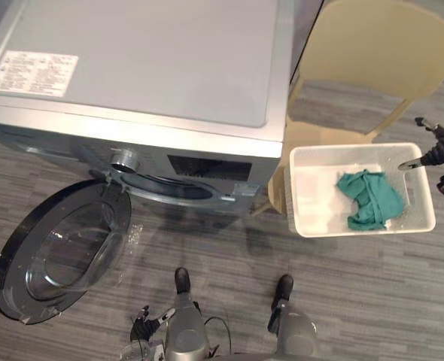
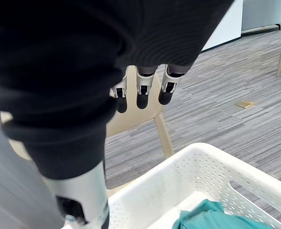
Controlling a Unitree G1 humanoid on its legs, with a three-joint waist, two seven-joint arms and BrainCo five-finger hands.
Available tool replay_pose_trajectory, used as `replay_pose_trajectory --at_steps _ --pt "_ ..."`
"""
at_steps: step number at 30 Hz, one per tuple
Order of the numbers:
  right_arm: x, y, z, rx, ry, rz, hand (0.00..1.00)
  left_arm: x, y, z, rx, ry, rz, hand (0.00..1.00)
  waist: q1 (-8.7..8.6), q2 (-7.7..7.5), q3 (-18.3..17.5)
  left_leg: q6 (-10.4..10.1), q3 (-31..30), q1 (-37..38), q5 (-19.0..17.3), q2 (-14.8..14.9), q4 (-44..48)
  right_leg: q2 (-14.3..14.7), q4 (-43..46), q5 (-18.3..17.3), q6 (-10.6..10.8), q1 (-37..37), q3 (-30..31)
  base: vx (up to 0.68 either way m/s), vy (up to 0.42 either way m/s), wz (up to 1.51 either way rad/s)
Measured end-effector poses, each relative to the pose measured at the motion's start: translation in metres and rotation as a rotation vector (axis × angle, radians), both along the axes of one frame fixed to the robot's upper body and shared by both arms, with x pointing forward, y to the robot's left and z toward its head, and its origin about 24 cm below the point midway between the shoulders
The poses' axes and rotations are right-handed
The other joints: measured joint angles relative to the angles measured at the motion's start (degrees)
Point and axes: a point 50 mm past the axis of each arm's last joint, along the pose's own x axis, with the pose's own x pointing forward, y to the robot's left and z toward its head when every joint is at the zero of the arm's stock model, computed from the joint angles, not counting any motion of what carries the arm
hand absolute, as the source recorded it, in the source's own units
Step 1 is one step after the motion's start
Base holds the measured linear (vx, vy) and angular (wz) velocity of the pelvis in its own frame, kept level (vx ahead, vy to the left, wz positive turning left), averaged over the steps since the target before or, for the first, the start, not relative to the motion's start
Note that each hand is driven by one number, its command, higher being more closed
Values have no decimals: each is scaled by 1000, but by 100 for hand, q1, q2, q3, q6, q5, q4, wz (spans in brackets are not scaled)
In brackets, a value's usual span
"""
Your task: Pick up the laundry basket with both hands and put the clothes into the washing machine.
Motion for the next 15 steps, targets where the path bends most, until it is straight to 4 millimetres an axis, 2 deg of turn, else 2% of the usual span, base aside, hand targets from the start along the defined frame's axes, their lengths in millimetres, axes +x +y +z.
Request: replay_pose_trajectory --at_steps 5,15 --pt "-1 -11 6 -24 3 -71 0 21 -1 12 -7 -99 3 0 -7 84 338 53 20 -348 -32 14 246 -43 281 1 -5 -446 139 -69 -1 -9" --pt "-5 -28 17 -9 -59 -192 0 40 -6 19 -19 -154 -10 0 6 324 570 92 27 -1070 -18 -2 513 -122 640 28 -44 -1307 300 -57 -3 -8"
